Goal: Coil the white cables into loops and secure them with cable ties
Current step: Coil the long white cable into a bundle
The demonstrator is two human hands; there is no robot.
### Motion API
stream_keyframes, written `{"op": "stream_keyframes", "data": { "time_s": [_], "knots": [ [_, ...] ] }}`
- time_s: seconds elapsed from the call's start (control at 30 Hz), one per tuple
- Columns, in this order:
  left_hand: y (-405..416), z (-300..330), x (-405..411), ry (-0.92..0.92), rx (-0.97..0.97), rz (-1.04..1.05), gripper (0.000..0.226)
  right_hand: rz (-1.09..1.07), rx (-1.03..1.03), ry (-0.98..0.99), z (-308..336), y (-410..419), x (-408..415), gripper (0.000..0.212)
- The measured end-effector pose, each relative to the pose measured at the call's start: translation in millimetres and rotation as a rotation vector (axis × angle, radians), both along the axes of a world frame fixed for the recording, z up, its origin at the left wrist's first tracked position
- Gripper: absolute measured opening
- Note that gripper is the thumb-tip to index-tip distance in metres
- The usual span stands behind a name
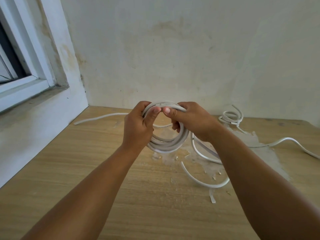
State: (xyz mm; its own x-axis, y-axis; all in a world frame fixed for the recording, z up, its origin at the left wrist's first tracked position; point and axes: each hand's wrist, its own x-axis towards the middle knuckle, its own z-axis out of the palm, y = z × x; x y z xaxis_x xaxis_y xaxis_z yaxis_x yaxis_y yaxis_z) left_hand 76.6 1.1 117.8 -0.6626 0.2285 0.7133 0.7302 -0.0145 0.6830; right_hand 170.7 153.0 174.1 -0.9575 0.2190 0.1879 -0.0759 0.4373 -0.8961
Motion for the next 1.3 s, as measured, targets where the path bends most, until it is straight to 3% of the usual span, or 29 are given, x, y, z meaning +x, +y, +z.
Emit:
{"op": "stream_keyframes", "data": {
  "time_s": [0.17,0.33,0.43,0.6,0.67,0.83,0.9,1.0,1.1,1.3],
  "knots": [
    [1,12,-14,0.145,0.008,-0.033,0.063,0.302,-0.235,-0.199,0,14,4,0.021],
    [5,25,-14,0.209,-0.029,-0.118,0.062,0.563,-0.358,-0.279,-1,18,7,0.057],
    [7,27,-11,0.209,-0.009,-0.155,0.060,0.627,-0.422,-0.285,0,16,9,0.063],
    [12,29,-12,0.181,0.039,-0.131,0.075,0.493,-0.457,-0.145,-1,8,14,0.015],
    [16,30,-13,0.152,0.048,-0.092,0.083,0.364,-0.478,-0.070,-2,3,11,0.017],
    [29,3,6,-0.175,0.174,0.075,0.021,0.059,-0.542,0.213,0,4,2,0.023],
    [31,-13,21,-0.324,0.088,0.138,0.016,-0.012,-0.593,0.316,7,7,3,0.023],
    [37,-28,44,-0.497,-0.153,0.016,0.028,-0.097,-0.661,0.432,17,8,3,0.024],
    [39,-19,65,-0.564,-0.237,-0.111,0.043,-0.135,-0.751,0.526,20,5,2,0.022],
    [41,-4,74,-0.554,-0.523,-0.208,0.087,-0.131,-0.940,0.613,16,4,3,0.018]
  ]
}}
